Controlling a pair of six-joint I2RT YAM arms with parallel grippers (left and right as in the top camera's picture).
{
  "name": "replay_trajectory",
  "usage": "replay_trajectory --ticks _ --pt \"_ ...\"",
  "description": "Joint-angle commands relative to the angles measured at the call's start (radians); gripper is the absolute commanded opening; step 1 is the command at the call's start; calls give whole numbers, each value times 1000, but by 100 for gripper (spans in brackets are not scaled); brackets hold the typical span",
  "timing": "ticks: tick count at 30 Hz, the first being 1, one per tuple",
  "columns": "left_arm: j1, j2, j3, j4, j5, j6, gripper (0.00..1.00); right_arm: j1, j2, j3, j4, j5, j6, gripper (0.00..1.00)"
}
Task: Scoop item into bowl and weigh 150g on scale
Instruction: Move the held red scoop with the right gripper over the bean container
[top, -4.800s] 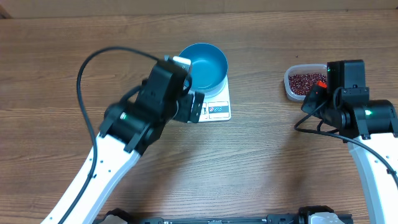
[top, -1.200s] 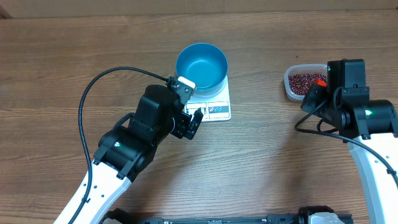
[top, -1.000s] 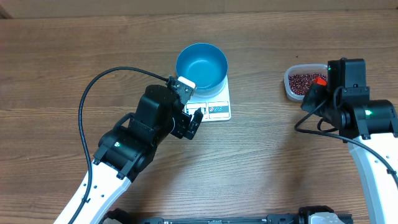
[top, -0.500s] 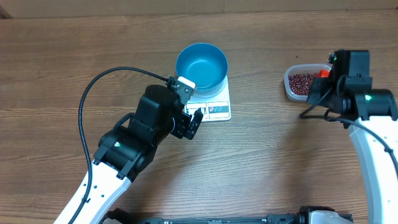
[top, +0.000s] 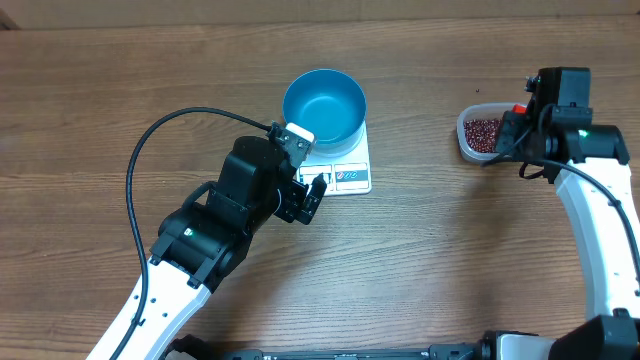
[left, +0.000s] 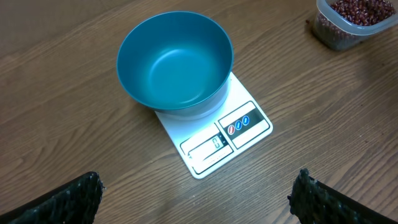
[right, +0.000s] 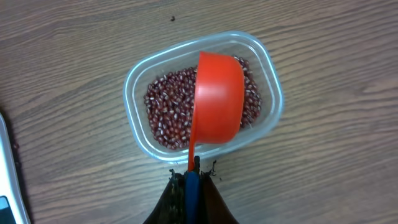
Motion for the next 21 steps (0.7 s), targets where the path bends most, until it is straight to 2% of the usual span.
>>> replay_trajectory --ticks 1,14,16,17,18,21 --pt "4 2 -3 1 2 19 100 -2 21 27 16 -9 -8 4" --pt "4 2 -3 1 2 19 100 -2 42 26 46 -8 -7 7" --pt "4 2 -3 1 2 19 100 -2 42 26 46 -8 -7 11" --pt "4 2 -3 1 2 19 100 -2 42 26 46 -8 -7 10" --pt "4 2 -3 1 2 19 100 -2 42 26 46 -8 -7 5" --pt "4 2 -3 1 2 19 100 -2 42 26 49 -8 -8 4"
